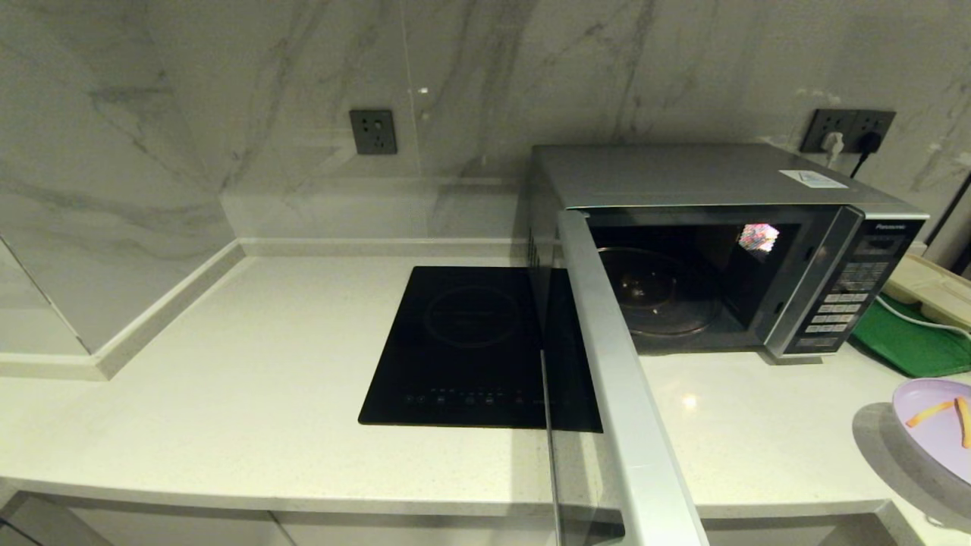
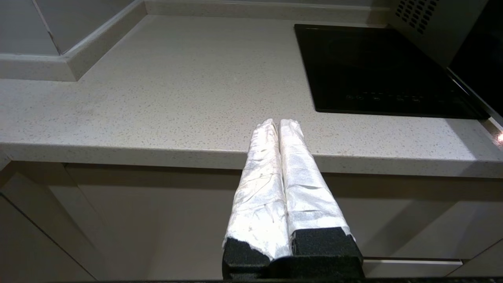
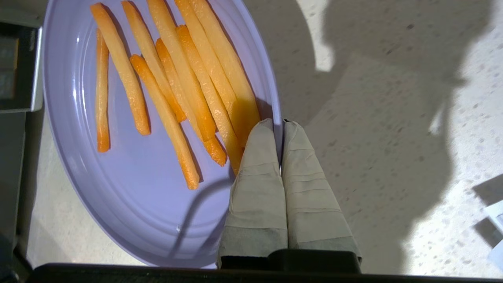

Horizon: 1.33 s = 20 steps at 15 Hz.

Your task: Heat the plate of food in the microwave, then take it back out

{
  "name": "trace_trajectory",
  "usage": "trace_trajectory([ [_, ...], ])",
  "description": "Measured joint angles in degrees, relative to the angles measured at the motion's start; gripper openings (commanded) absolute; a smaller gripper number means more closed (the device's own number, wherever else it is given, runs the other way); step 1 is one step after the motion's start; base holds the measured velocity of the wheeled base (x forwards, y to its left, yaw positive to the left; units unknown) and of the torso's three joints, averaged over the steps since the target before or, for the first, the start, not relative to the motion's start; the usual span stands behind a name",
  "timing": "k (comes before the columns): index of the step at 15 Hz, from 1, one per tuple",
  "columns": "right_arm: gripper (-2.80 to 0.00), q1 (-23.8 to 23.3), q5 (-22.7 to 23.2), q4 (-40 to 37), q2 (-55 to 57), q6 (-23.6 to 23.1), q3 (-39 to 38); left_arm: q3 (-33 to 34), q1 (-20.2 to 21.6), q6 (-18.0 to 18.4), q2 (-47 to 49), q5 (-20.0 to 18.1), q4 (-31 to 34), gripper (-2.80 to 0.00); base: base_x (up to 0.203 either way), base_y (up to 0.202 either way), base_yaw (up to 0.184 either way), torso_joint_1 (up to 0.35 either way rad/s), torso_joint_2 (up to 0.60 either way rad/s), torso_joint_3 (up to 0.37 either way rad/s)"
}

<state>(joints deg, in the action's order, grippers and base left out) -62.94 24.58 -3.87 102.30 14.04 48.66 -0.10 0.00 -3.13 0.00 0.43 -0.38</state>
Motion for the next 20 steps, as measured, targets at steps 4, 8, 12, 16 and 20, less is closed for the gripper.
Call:
trace_trajectory([
  [4,-2.80,-2.1,0.1,2.6,5.0,-1.6,1.1,0.0,0.0,0.0,0.0,0.0,0.0,-2.80,0.000,0.000,0.000,0.000,0.00,0.000],
  [8,-2.80,-3.0,0.0,5.1,9.2,-2.5,1.0,0.0,0.0,0.0,0.0,0.0,0.0,-2.80,0.000,0.000,0.000,0.000,0.00,0.000],
  [12,-2.80,-3.1,0.2,6.0,11.2,-3.2,0.6,0.0,0.0,0.0,0.0,0.0,0.0,-2.80,0.000,0.000,0.000,0.000,0.00,0.000],
  [16,0.00,-3.1,0.2,6.0,12.2,-3.2,0.5,0.0,0.0,0.0,0.0,0.0,0.0,-2.80,0.000,0.000,0.000,0.000,0.00,0.000],
  [20,0.00,-3.1,0.5,5.9,11.2,-3.2,0.4,0.0,0.0,0.0,0.0,0.0,0.0,-2.80,0.000,0.000,0.000,0.000,0.00,0.000],
])
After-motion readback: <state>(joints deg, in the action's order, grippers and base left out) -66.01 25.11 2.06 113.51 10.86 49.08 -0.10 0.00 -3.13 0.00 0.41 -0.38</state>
